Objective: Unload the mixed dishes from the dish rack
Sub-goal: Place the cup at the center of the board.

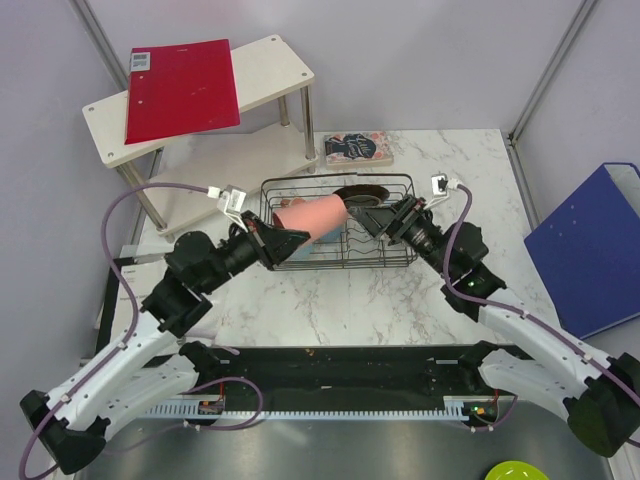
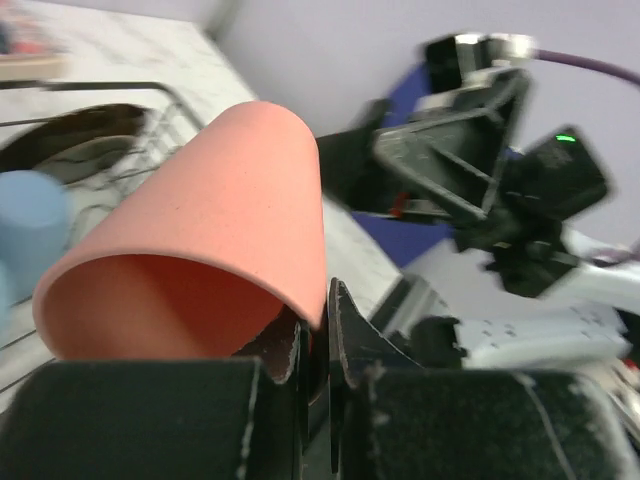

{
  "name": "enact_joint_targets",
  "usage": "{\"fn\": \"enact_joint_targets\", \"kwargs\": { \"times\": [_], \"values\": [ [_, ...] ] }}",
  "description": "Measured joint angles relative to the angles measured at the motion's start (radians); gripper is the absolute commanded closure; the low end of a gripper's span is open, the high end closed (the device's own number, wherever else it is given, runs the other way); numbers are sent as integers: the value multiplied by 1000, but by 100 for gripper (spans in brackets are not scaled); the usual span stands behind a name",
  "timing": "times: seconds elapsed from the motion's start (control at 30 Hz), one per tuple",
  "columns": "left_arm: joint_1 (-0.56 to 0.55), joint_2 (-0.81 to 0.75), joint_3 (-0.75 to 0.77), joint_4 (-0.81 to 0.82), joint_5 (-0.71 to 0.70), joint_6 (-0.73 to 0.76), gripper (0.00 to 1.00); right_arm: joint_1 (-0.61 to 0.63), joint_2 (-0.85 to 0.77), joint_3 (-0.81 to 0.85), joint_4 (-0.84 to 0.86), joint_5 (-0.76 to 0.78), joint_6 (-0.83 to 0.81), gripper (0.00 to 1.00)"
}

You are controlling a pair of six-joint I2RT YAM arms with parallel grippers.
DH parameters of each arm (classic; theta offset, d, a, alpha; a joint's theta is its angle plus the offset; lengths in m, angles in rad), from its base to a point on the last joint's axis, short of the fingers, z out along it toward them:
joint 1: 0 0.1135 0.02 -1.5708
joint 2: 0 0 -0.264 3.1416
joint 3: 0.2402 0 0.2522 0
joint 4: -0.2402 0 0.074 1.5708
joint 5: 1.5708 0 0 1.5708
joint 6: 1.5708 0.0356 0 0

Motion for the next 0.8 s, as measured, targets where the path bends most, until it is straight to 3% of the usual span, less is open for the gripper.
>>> {"fn": "enact_joint_targets", "kwargs": {
  "times": [0.2,0.4,0.5,0.67,0.8],
  "values": [
    [3,24,240,-435,-329,87,98,2,-87,75,-343,231,-192,2],
    [24,152,475,-795,-653,97,98,2,-114,74,-504,345,-263,2],
    [115,268,573,-926,-686,119,98,2,-115,74,-548,369,-283,2],
    [301,499,628,-1014,-611,149,98,2,-123,74,-590,382,-312,2],
    [327,653,628,-1059,-551,174,98,2,-152,74,-611,385,-334,2]
  ]
}}
